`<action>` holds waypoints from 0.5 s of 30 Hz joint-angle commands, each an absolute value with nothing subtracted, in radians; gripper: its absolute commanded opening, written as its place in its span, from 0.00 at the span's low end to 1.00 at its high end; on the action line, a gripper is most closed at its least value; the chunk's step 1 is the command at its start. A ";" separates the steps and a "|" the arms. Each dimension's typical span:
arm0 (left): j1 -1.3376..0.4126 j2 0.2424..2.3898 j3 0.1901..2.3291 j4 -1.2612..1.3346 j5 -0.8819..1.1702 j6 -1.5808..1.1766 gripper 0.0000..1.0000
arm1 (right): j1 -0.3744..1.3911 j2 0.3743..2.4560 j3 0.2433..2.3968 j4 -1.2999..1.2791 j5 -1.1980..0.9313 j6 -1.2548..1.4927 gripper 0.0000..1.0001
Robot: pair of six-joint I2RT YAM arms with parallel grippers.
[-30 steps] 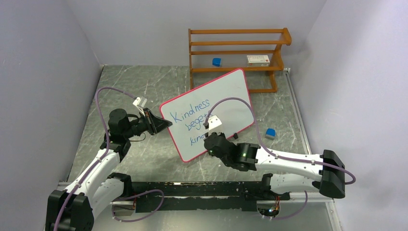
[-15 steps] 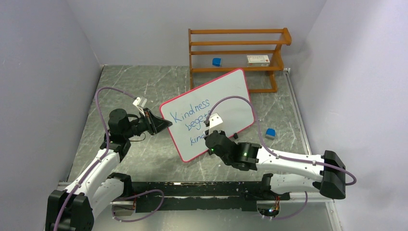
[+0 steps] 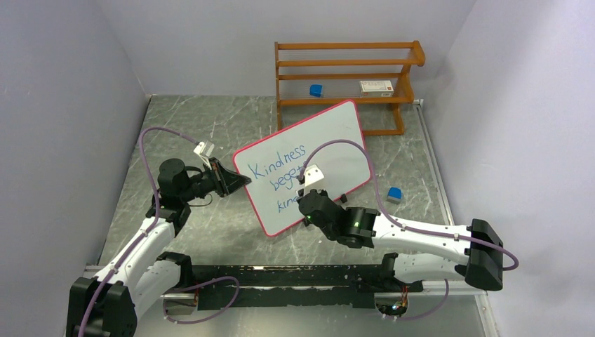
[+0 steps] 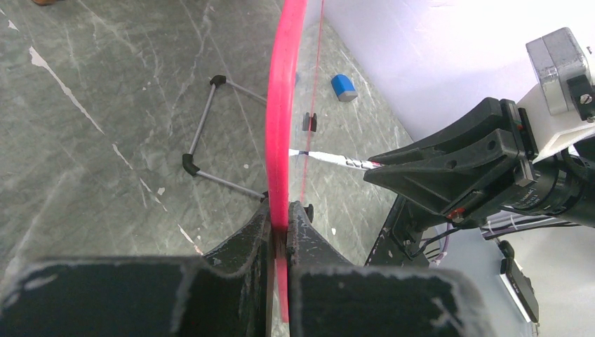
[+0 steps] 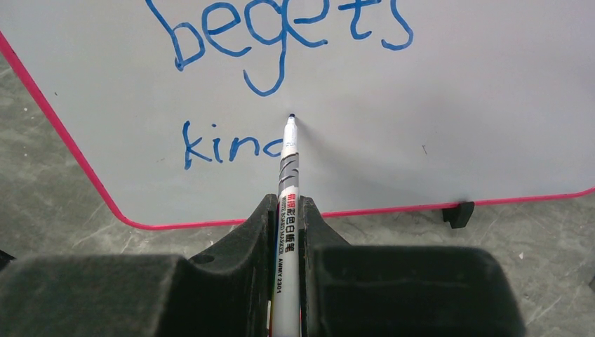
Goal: Write a sentence on the whiteboard
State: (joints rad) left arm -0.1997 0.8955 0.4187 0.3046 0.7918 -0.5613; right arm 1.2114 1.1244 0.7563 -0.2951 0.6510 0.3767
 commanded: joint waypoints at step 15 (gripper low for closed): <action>-0.206 0.896 0.451 0.287 0.770 -0.549 0.05 | 1.200 1.127 0.749 -0.359 0.594 0.407 0.00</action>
State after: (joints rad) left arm -0.1997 0.8955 0.4187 0.3035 0.7914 -0.5613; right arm 1.2098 1.1244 0.7563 -0.3328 0.6121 0.3885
